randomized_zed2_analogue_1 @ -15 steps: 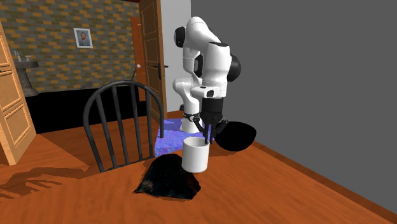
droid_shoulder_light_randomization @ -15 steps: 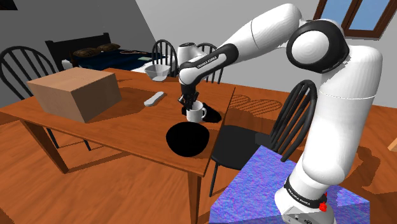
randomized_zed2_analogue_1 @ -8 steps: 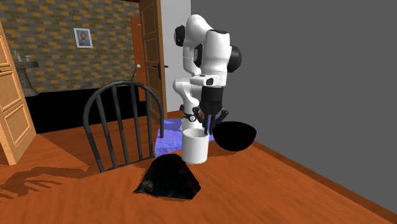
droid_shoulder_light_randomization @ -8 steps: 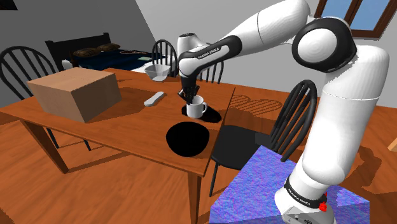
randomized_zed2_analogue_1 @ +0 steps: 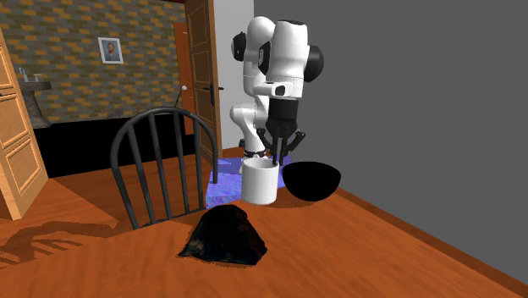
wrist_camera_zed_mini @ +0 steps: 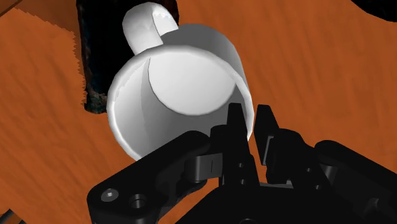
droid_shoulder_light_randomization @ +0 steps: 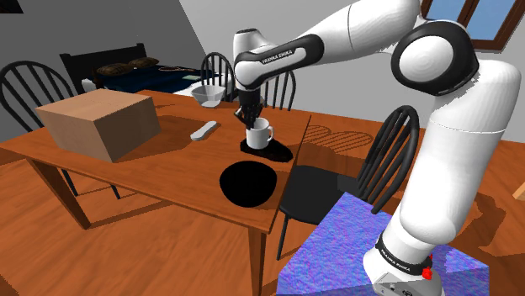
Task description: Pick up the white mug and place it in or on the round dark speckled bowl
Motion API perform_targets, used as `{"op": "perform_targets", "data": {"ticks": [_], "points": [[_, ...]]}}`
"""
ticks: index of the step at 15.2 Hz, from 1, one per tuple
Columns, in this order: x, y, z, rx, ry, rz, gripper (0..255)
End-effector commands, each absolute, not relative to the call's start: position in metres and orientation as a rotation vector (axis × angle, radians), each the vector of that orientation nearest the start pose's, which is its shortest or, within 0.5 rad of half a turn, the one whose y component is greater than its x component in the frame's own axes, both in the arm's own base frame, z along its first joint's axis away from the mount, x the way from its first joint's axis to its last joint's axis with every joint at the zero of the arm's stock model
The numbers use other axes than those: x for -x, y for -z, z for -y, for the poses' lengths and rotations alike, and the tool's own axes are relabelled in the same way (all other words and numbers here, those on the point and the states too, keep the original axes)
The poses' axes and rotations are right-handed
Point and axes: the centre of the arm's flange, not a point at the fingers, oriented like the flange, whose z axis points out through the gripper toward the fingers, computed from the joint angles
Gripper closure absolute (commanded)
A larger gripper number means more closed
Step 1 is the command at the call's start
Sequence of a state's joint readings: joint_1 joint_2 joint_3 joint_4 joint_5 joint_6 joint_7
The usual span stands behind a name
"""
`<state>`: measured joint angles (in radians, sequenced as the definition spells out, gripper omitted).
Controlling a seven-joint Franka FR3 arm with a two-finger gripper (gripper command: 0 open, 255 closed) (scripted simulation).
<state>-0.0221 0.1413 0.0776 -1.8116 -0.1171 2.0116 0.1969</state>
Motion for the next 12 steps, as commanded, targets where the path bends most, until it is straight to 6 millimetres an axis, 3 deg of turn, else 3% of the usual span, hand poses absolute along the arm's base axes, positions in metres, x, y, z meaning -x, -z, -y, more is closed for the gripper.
{"op": "perform_targets", "data": {"ticks": [1,12], "points": [[-0.606,-0.478,-0.024,3.224,0.115,-0.154,255],[-0.606,-0.536,-0.024,3.224,0.115,-0.154,255]]}}
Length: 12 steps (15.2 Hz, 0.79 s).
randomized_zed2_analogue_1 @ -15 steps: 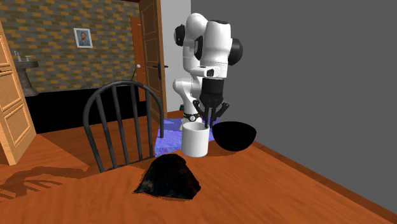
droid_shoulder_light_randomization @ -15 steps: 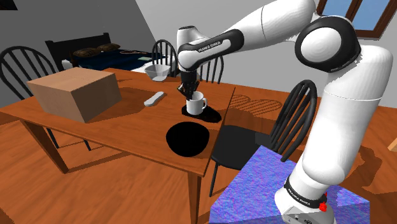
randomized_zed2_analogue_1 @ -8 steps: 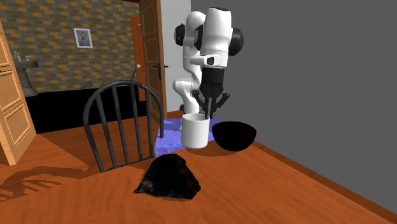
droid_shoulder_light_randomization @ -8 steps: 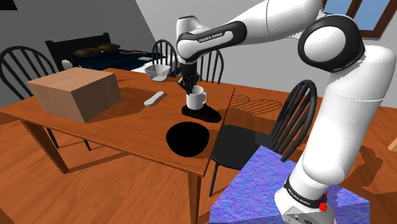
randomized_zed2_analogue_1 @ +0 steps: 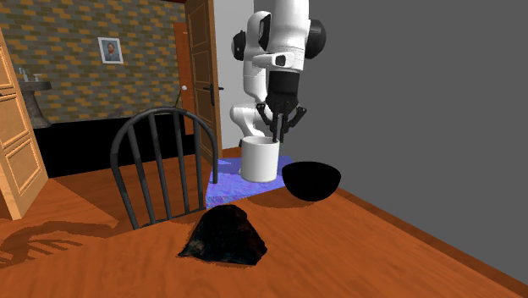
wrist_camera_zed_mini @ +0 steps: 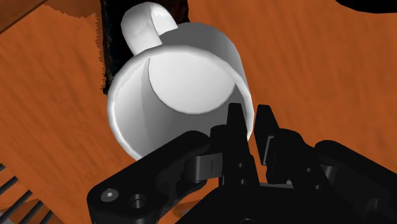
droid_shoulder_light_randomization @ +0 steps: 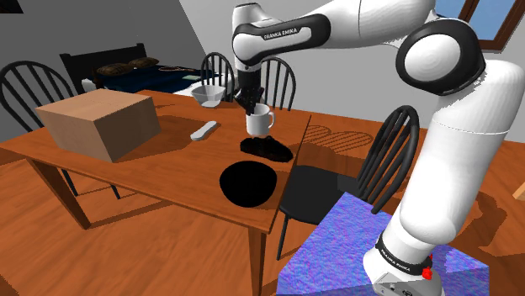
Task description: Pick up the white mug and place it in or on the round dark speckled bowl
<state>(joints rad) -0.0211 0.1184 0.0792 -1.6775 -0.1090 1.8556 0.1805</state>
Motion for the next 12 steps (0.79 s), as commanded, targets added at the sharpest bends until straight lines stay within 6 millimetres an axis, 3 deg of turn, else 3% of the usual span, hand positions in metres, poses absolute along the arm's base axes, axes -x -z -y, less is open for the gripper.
{"op": "perform_targets", "data": {"ticks": [1,2,12], "points": [[-0.606,-0.541,-0.024,3.224,0.115,-0.154,255],[-0.606,-0.544,-0.024,3.224,0.115,-0.154,255],[-0.529,-0.569,-0.128,3.224,0.115,-0.154,255]]}}
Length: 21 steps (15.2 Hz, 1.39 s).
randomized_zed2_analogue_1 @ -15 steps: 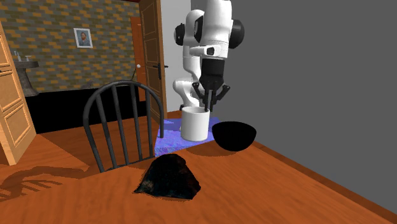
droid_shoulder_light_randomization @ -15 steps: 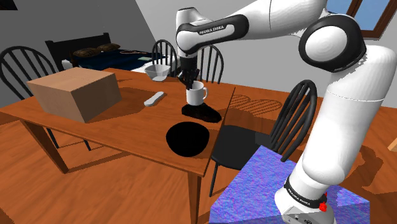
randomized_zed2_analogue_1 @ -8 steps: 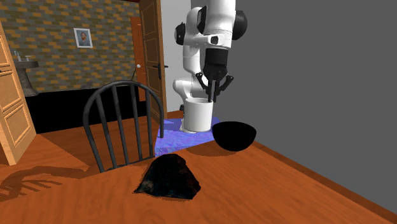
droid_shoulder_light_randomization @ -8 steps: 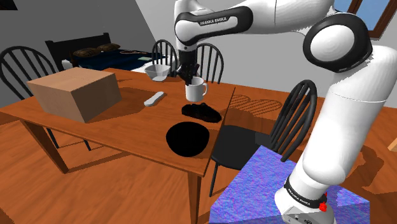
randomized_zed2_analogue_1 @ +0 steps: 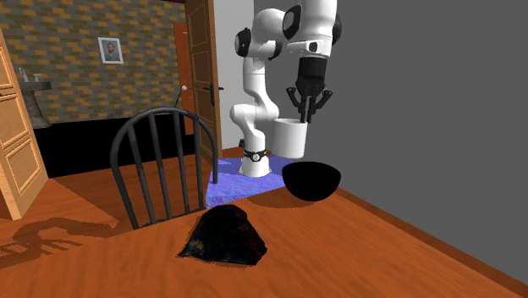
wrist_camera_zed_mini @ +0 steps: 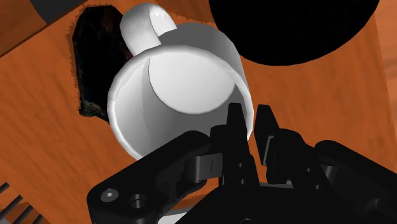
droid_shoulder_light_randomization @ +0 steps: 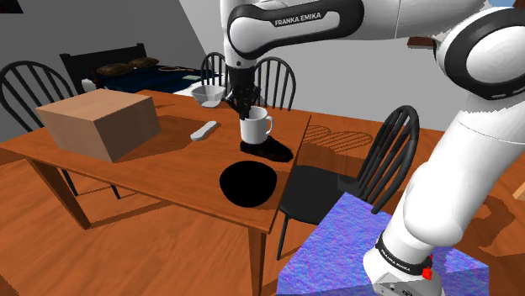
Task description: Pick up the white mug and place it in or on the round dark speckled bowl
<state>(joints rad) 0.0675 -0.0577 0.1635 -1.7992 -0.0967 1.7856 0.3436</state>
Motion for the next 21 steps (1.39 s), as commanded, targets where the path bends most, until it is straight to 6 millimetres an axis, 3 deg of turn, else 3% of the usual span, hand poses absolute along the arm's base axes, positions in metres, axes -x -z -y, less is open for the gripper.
{"op": "perform_targets", "data": {"ticks": [1,9,21], "points": [[-0.521,-0.571,-0.139,3.224,0.115,-0.154,255],[-0.456,-0.592,-0.226,3.224,0.115,-0.154,255],[-0.456,-0.529,-0.226,3.224,0.115,-0.154,255]]}}
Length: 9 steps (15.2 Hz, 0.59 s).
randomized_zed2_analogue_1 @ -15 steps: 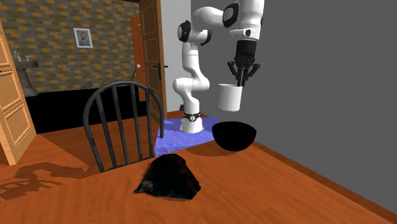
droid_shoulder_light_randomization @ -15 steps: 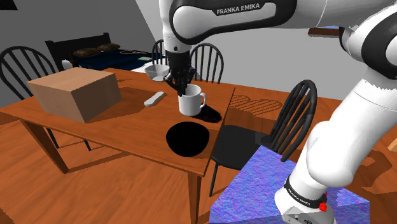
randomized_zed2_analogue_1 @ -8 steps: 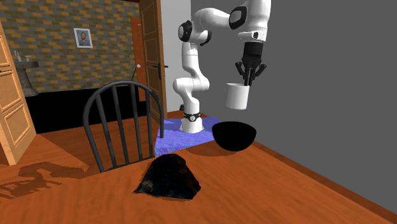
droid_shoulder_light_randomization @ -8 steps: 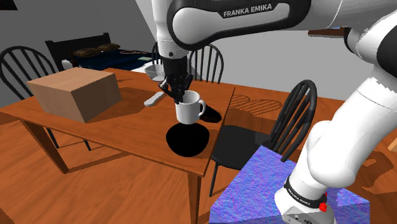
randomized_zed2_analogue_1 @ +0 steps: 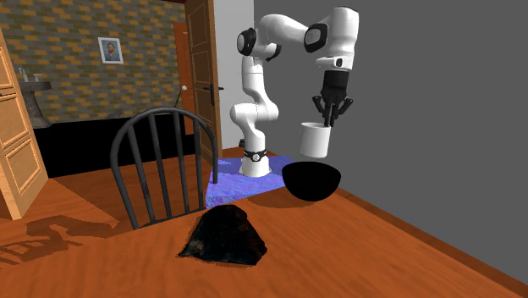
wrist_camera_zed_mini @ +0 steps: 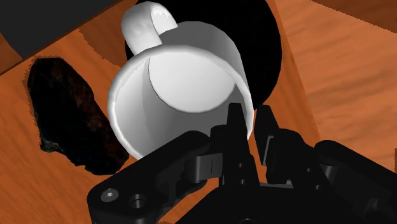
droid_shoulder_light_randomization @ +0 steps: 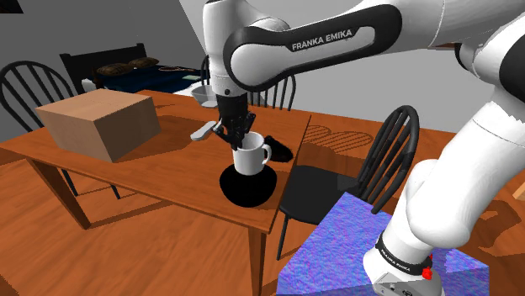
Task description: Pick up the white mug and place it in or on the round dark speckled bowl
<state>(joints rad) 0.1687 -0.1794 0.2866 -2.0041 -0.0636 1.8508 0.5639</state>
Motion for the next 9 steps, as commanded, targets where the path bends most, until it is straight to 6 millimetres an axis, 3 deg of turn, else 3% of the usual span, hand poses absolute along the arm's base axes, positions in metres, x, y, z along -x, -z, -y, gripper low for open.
{"op": "perform_targets", "data": {"ticks": [1,9], "points": [[-0.456,-0.523,-0.226,3.224,0.115,-0.154,255],[-0.456,-0.481,-0.226,3.224,0.115,-0.154,255]]}}
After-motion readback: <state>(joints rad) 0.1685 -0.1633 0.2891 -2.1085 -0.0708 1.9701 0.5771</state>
